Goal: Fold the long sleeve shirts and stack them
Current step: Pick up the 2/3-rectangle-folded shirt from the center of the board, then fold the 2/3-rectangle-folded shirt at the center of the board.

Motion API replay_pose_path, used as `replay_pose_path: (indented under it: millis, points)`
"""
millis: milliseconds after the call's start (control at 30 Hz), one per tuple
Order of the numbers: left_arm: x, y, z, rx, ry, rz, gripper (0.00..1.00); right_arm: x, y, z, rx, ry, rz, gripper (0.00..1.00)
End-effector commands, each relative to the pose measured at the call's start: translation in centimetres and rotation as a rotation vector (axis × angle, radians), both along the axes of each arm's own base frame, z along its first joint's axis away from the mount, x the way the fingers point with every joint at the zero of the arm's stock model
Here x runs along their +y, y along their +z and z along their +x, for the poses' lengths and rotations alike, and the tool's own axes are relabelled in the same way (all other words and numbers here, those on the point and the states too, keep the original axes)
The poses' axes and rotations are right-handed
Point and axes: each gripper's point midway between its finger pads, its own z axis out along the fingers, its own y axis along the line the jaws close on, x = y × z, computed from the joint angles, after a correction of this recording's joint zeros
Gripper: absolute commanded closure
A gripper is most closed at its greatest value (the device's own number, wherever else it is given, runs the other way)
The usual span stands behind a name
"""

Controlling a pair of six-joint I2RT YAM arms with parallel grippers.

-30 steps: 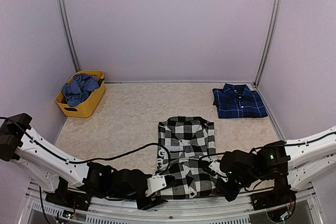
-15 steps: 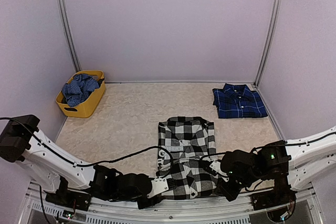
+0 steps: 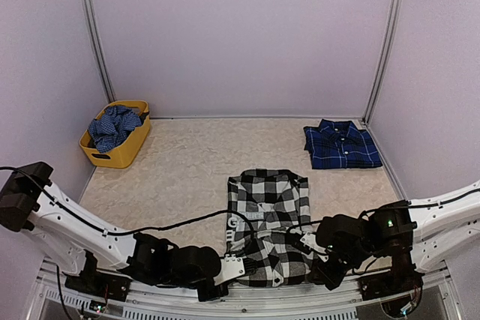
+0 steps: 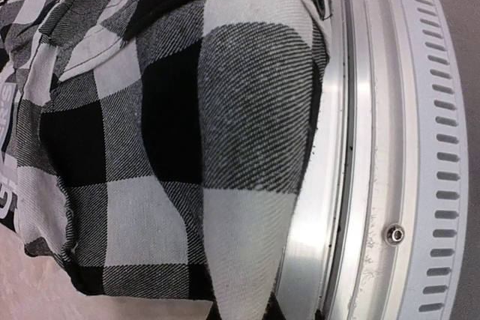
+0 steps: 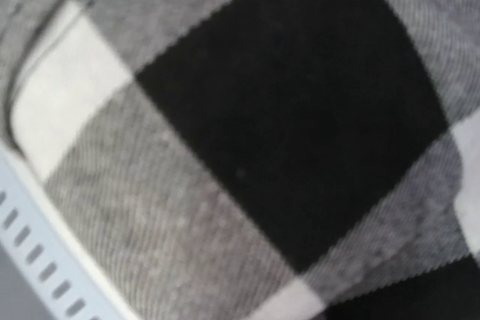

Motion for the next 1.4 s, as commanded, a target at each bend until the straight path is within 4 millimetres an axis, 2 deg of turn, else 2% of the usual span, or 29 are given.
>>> replay_pose_path:
  millis: [0, 133, 267, 367, 433, 600, 667, 733, 867, 1033, 1133, 1233, 1267, 1333, 1367]
  points:
    - [0.3, 0.8, -2.8, 0.140, -0.051, 0.019, 1.00, -0.3, 0.2, -2.3, 0.113, 0.015, 0.001, 1.00]
    - [1.2, 0.8, -4.2, 0.222, -0.061, 0.051, 1.00, -0.3, 0.4, -4.1, 0.169, 0.045, -0.003, 1.00]
    - [1.0, 3.4, -5.8, 0.311, -0.104, -0.007, 1.00, 0.8, 2.2, -4.6, 0.185, 0.079, 0.031, 1.00]
    - [0.8, 6.0, -5.3, 0.375, -0.097, -0.071, 1.00, 1.4, 4.1, -4.0, 0.146, 0.082, 0.052, 1.00]
    - [0.7, 7.2, -4.1, 0.440, -0.075, -0.118, 1.00, 1.5, 5.2, -3.4, 0.107, 0.083, 0.053, 1.00]
    - [0.2, 9.4, -0.1, 0.542, -0.007, -0.214, 1.00, 2.6, 9.4, 0.0, -0.010, 0.062, 0.112, 1.00]
    - [0.1, 10.4, 1.2, 0.568, -0.006, -0.260, 1.00, 2.8, 10.9, 2.2, -0.047, 0.026, 0.137, 1.00]
    - [0.0, 11.7, 2.6, 0.592, -0.009, -0.310, 1.00, 2.7, 11.6, 4.3, -0.071, -0.002, 0.145, 0.95]
    - [0.2, 13.7, 7.2, 0.593, 0.043, -0.387, 1.00, 1.9, 11.6, 8.9, -0.111, -0.058, 0.118, 0.87]
    - [-0.3, 13.5, 10.3, 0.629, 0.048, -0.407, 1.00, 0.8, 9.6, 13.3, -0.105, -0.108, 0.069, 0.82]
    - [-1.0, 12.4, 11.4, 0.654, 0.063, -0.386, 1.00, 0.7, 9.1, 14.4, -0.111, -0.120, 0.060, 0.75]
    - [-1.6, 11.3, 12.5, 0.680, 0.090, -0.368, 1.00, 1.2, 9.7, 14.7, -0.129, -0.112, 0.106, 0.64]
    - [-1.7, 11.2, 12.6, 0.686, 0.091, -0.368, 1.00, 1.4, 9.9, 14.6, -0.131, -0.106, 0.125, 0.58]
    - [-1.8, 10.8, 12.8, 0.696, 0.100, -0.364, 1.00, 1.5, 10.1, 14.2, -0.126, -0.094, 0.152, 0.36]
    - [-1.8, 10.7, 12.9, 0.698, 0.102, -0.367, 1.00, 1.5, 9.9, 14.0, -0.122, -0.091, 0.157, 0.30]
